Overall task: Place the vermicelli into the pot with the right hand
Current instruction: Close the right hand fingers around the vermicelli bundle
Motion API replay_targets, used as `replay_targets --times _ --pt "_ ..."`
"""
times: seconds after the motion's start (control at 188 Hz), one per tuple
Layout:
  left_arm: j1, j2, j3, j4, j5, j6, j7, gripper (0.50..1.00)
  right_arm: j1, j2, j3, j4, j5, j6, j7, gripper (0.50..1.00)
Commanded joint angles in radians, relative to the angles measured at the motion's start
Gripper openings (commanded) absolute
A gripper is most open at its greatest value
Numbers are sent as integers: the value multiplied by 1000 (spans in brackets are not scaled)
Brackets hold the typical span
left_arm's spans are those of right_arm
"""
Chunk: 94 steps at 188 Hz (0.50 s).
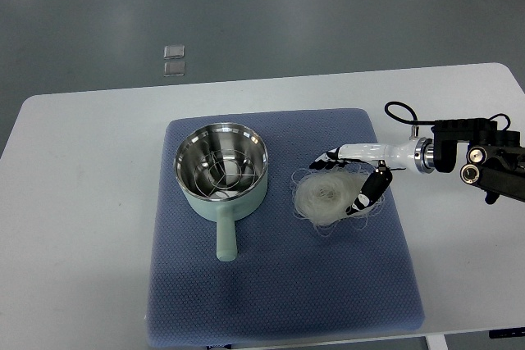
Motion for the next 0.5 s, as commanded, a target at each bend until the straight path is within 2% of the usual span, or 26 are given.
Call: replay_targets --times 0.0,0.005,0.027,0.059,0.341,0.496 --pt "0 0 0 1 -1 0 0 1000 -13 1 -4 -1 -22 -17 4 574" --pt "0 0 0 1 -1 0 0 1000 -15 1 -4 -1 -25 -18 5 554" --pt "0 0 0 1 -1 0 0 1000 -18 1 -4 -2 -32 -23 8 523" --pt "0 0 0 1 -1 0 0 1000 -21 1 -5 -2 -38 -31 15 500" --pt "-1 0 1 1 1 0 0 1000 -21 -9 -2 -2 -54 -52 19 500" --pt "0 0 3 1 -1 0 0 1000 45 -52 12 25 -34 -37 19 500"
